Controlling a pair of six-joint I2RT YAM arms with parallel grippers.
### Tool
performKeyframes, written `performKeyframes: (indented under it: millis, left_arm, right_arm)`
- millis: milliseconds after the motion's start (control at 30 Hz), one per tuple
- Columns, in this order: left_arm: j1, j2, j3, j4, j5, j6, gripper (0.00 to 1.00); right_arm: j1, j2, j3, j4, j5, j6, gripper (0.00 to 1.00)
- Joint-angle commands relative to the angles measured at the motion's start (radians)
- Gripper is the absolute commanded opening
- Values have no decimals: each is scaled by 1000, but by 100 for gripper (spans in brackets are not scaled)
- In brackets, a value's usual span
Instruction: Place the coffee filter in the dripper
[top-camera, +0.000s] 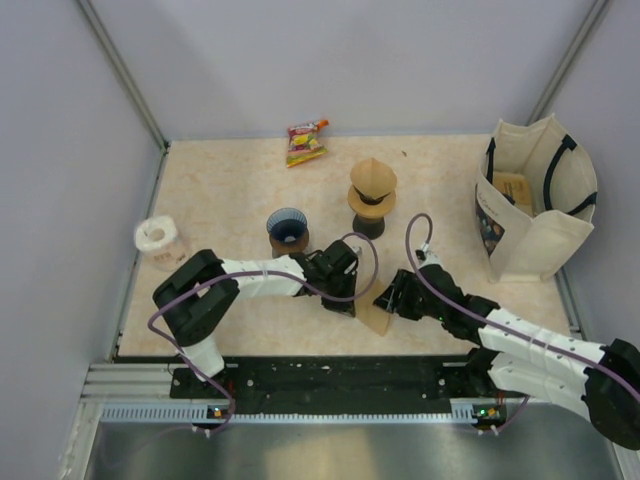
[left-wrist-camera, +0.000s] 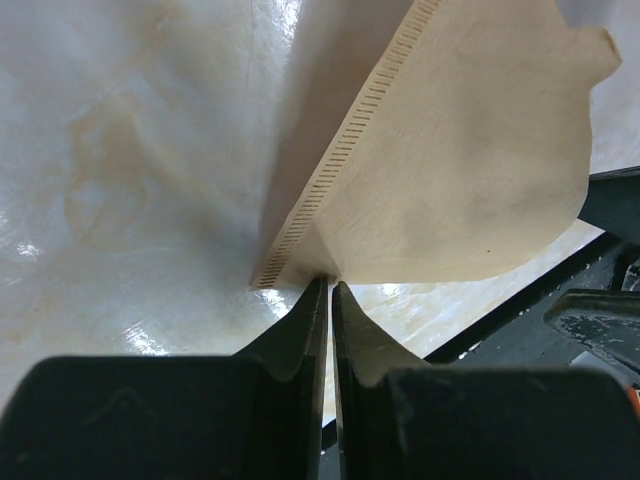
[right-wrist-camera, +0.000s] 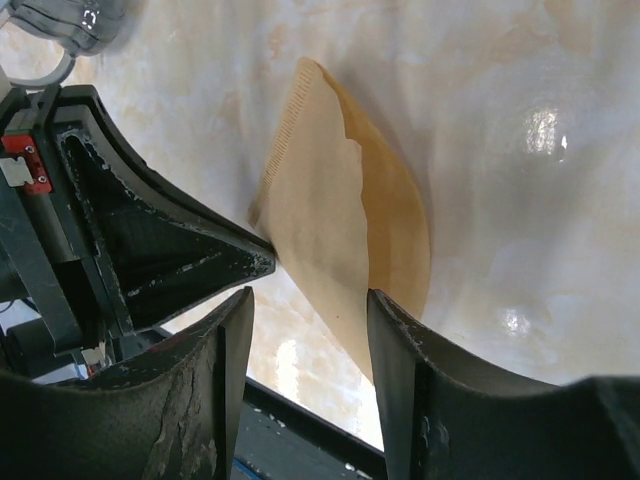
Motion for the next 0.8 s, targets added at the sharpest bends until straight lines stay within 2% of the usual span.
performKeyframes:
  millis: [0,100,167,333,433,567,600,667,767]
  left_arm:
    - [-5,36,9,14,-6,9,11]
    - [-5,37,6,17,2,11,11]
    - [-5,37,6,18,-1,12,10]
    - [-5,42,6,17,-3,14,10]
    - [-5,42,8,18,-4,14,10]
    - [-4,22,15,5,-4,11,10]
    - [-4,10,20,-3,4,15,11]
    - [-4,-47,17,-8,27,23,14]
    - [-4,-192,17,-37,18,40,32]
  right_arm:
    - [-10,11,-15,85,-35,7,49]
    - [-10,47,-19,92,-26,-14,49]
    - [-10,67,-27,109,-23,-36,43]
    - [-10,100,-67,262,-35,-51,37]
    - [-10,117,-72,295,-38,-66,26]
    - [-10,122,-30,248,-40,-155,0]
    - [-10,110,-6,203,-28,-199,0]
    - [-10,78,39,123,22,-284,0]
    - [-10,19,91,47,29,-460,0]
